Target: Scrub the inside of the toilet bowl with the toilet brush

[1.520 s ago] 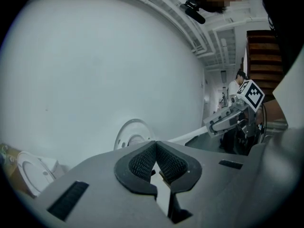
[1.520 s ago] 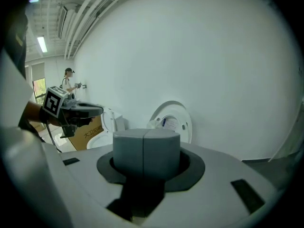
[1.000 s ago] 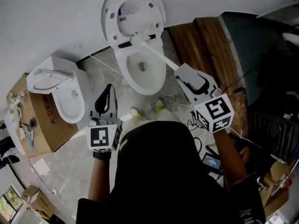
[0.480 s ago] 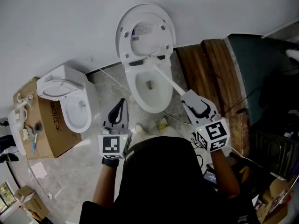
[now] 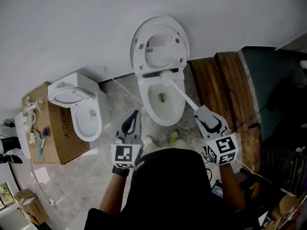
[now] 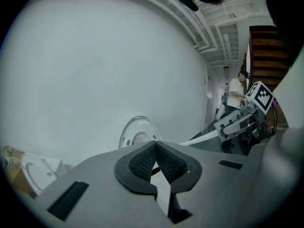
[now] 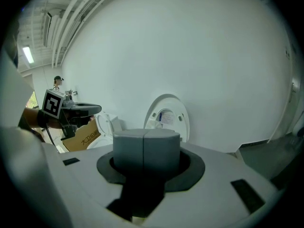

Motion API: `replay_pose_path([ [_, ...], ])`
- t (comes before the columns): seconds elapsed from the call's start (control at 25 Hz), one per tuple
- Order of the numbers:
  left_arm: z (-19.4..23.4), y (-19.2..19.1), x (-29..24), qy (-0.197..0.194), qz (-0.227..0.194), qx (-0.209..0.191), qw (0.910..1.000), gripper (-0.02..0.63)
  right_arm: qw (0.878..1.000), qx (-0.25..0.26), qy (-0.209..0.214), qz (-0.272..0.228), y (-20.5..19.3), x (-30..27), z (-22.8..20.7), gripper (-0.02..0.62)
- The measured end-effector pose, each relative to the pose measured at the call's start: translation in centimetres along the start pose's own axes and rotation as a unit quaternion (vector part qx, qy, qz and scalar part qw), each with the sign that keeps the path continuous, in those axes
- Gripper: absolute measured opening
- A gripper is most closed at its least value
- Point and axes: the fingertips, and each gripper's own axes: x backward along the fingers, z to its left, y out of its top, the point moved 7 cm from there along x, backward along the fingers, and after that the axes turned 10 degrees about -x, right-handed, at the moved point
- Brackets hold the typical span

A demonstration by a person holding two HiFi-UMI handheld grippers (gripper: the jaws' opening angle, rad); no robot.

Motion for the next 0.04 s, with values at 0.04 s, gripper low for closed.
replay_pose_path([
  [0.04, -0.03, -0.02, 0.04, -0.002, 0.001, 0.002, 1.0000, 0.018, 1.000, 0.000, -0.004, 0.003, -0.11, 0.18, 0.02, 0.155],
])
